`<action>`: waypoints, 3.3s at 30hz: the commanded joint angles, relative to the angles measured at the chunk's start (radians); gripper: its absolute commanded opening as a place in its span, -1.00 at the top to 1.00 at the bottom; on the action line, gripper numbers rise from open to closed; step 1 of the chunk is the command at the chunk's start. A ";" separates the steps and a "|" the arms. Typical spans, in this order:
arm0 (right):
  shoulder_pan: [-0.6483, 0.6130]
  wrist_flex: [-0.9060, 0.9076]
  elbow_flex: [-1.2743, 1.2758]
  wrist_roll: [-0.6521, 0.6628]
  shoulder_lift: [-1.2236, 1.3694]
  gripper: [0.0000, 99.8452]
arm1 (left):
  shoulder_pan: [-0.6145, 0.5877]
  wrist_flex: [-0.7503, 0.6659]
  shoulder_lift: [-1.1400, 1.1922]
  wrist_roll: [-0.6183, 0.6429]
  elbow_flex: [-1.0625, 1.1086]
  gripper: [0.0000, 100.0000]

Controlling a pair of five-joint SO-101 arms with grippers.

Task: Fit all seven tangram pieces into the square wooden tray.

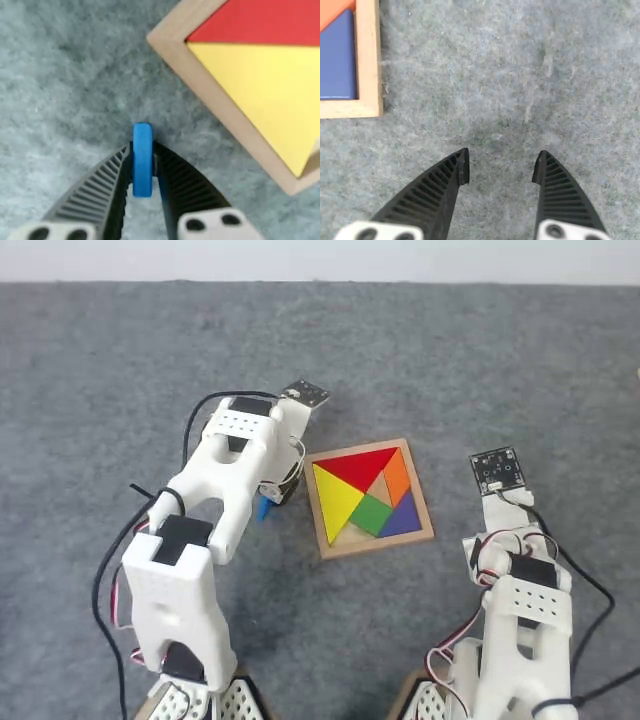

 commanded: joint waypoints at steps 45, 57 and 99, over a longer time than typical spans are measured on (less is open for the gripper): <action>0.257 -0.021 -0.083 -0.044 -0.033 0.55 | 0.446 -0.060 -0.204 -0.387 0.113 0.97; 0.255 -0.021 -0.083 -0.044 -0.030 0.55 | 0.466 -0.064 -0.203 -0.391 0.111 0.93; 0.219 -0.013 -0.077 -0.043 -0.039 0.55 | 0.333 0.057 -0.245 -0.298 -0.071 0.74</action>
